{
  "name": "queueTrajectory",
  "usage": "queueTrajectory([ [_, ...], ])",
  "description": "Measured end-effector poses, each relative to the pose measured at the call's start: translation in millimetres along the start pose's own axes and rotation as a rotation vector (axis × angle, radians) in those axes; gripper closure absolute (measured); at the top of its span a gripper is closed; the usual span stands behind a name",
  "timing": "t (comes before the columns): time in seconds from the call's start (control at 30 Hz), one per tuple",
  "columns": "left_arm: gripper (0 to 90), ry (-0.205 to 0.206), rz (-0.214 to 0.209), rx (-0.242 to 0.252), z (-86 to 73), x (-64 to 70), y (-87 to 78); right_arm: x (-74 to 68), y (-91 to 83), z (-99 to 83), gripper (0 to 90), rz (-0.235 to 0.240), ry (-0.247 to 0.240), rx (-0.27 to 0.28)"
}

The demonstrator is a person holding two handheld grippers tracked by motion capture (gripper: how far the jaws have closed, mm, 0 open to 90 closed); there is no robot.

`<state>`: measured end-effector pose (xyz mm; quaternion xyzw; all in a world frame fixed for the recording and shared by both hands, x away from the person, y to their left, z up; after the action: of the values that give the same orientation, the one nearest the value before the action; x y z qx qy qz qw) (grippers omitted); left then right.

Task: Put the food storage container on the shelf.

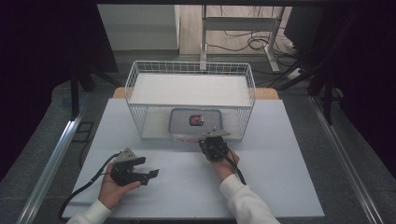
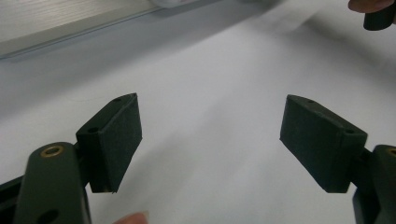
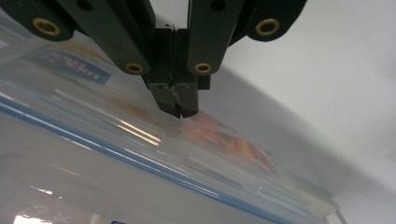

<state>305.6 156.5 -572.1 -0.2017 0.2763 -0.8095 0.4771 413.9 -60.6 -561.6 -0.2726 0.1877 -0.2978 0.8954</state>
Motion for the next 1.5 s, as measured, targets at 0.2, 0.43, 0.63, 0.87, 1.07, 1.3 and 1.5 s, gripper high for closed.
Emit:
queueTrajectory([
  [0.2, 20.4, 0.003, 0.002, -0.003, -0.5, -0.5, 0.8, 3.4, 1.4, 1.9, 89.1, 0.016, 0.021, 0.009],
  [0.43, 20.4, 0.003, 0.005, -0.007, -1.0, -1.1, 1.5, 1.8, 8.7, 5.9, 89.0, 0.026, 0.024, 0.015],
  [0.63, 20.4, 0.002, 0.003, -0.007, -0.8, -1.1, 1.3, 4.6, 14.8, 11.1, 89.1, 0.013, 0.02, 0.013],
  [0.87, 20.4, 0.005, 0.002, -0.01, -1.2, -1.2, 1.7, 10.5, 19.1, 15.3, 89.0, 0.001, 0.035, 0.017],
  [1.07, 20.2, 0.004, 0.0, -0.014, -1.5, -1.2, 1.9, 10.4, 23.1, 18.8, 89.0, -0.005, 0.023, 0.008],
  [1.3, 20.1, 0.003, -0.004, -0.016, -1.9, -0.6, 2.1, 13.0, 25.6, 21.4, 89.0, -0.006, 0.027, 0.012],
  [1.5, 20.1, 0.002, -0.004, -0.016, -1.8, -0.4, 1.6, 14.0, 26.5, 22.1, 89.0, -0.007, 0.028, 0.013],
])
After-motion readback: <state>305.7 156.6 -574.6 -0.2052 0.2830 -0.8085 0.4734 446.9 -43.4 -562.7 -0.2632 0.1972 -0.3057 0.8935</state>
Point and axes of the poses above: each handheld gripper's, and its own axes: y roughly forward along the jaws, z roughly out of its top, x roughly to its right, the point moved 8 cm from there along y, roughly forward along the jaws, and after that the axes turned 15 degrees about z, right-handed, at the moved point
